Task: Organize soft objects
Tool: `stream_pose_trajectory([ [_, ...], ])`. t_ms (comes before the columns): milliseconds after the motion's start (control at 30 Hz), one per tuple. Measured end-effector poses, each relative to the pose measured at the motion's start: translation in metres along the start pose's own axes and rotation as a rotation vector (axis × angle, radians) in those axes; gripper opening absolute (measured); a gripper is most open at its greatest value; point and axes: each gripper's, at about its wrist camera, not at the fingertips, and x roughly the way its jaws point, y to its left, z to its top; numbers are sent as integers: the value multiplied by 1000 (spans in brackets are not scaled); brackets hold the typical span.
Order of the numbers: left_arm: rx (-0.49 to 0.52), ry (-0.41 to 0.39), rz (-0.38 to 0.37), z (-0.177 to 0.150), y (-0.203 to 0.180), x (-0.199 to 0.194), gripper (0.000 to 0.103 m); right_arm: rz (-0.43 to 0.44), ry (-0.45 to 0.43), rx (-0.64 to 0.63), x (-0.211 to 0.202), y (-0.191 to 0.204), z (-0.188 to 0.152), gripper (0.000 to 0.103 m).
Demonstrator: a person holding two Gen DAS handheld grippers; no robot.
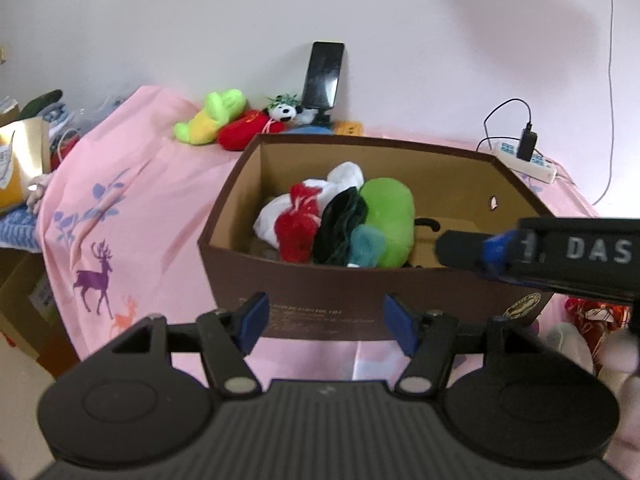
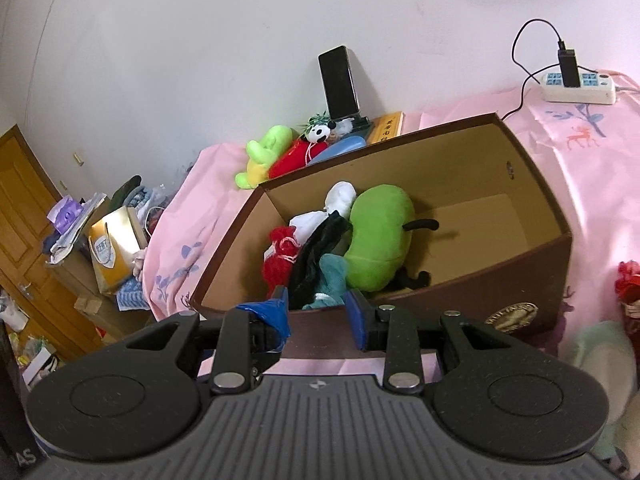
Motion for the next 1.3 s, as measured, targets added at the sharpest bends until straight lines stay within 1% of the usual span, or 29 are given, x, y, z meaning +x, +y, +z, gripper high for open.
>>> stream_pose_trajectory([
  [133,1,26,26,-2,-2,-1,72,-32,1,-36,-9,2,-4,15],
  [300,-14,68,42,-6,-3,1,78,-69,18,-62,-13,2,-10,15],
  [333,-10,70,49,-7,-4,0,83,-77,23,-64,-14,2,-12,15],
  [367,-5,70,61,-7,-5,0,95,-86,29,-65,-14,1,-14,15],
  [400,-3,66,67,-8,-5,-2,98,-93,36,-65,-14,0,-16,15],
  [467,9,61,73,-10,-6,-4,98,-112,54,-61,-14,-2,-20,16],
  [567,28,80,91,-13,-9,-2,98,-139,79,-51,-14,-4,-25,16],
  [667,22,116,96,-16,-8,2,98,-174,95,-47,-13,-5,-29,16],
  [800,32,181,125,-21,-9,9,98,-204,107,-37,-13,-7,-33,16],
  [900,27,208,133,-26,-8,11,98,-227,119,-44,-13,-7,-36,16],
  [1300,30,229,161,-32,-3,7,98,-283,166,-84,-12,2,-47,17],
])
